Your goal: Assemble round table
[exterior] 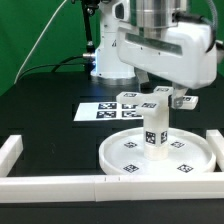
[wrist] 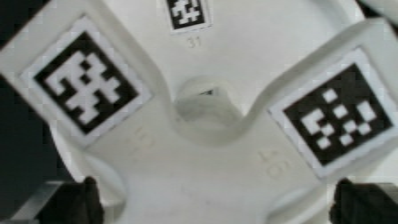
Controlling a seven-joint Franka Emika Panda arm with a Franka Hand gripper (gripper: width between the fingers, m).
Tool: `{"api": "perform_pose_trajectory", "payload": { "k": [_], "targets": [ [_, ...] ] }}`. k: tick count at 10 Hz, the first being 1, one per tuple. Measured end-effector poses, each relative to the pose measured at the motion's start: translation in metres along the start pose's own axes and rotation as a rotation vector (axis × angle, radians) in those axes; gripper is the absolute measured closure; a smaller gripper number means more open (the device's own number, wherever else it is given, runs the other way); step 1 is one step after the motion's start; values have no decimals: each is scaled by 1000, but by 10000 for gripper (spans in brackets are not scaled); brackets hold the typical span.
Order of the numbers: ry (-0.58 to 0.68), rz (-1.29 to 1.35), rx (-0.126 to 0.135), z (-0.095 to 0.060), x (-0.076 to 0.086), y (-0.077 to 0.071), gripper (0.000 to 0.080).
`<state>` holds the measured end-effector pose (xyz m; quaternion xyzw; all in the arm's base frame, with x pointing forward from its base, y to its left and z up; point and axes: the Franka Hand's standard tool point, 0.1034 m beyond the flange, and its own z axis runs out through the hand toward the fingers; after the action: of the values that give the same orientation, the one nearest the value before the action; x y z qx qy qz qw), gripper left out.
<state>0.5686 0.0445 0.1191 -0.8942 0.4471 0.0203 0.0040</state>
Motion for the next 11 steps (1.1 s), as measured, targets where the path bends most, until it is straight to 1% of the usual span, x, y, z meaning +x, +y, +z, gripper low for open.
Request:
{"api": "perform_pose_trajectory", "payload": {
  "k": [2,3,4,5,6,7,11],
  "targets": [
    [6,-187,19,-17,2,-6,151],
    [5,-312,20,-20,0,-7,151],
    [-2,-469,14,-16,-4,-4,151],
    [-6,-663,12,-15,0,1,151],
    [10,-803,20,-17,6,1,151],
    [21,-900,22,-13,6,4,151],
    [22,-1147,17,-12,7,5,151]
  ]
}}
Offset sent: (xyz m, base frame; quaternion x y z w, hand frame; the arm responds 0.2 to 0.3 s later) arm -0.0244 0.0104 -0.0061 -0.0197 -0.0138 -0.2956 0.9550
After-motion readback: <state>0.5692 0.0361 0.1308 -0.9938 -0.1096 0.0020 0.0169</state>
